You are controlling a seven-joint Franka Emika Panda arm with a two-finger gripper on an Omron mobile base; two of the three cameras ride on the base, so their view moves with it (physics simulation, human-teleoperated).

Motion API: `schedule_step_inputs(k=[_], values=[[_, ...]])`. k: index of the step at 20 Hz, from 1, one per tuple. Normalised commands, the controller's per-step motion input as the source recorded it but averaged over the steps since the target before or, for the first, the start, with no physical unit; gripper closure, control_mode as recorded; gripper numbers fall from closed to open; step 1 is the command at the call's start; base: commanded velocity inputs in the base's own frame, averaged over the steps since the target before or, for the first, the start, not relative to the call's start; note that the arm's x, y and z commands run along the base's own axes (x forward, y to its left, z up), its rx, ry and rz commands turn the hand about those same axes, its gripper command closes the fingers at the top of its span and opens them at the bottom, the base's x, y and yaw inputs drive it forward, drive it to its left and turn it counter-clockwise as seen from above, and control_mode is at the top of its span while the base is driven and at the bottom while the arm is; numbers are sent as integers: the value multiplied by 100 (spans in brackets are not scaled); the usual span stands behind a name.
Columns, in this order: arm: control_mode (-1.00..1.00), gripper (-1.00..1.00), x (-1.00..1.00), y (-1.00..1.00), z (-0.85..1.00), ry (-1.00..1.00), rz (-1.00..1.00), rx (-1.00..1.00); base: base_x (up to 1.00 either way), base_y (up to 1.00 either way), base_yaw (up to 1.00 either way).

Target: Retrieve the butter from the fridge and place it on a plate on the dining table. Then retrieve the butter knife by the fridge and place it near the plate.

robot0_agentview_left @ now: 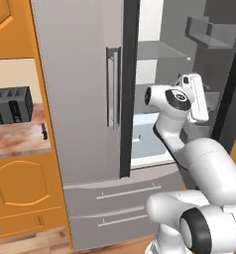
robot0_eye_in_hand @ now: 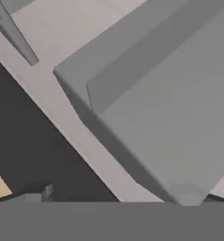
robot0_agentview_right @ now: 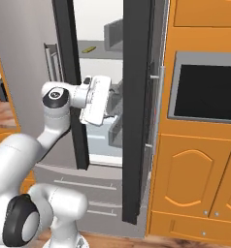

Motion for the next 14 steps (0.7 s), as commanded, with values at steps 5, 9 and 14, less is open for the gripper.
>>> schedule_step_inputs(k=[5, 9, 14], values=[[-100, -100, -30, -80, 5, 0, -4, 1, 0, 0, 0], [-100, -100, -76, 73, 42, -16, 0, 0, 0, 0, 0], [-100, -100, -12, 99, 24, -21, -14, 24, 0, 0, 0]])
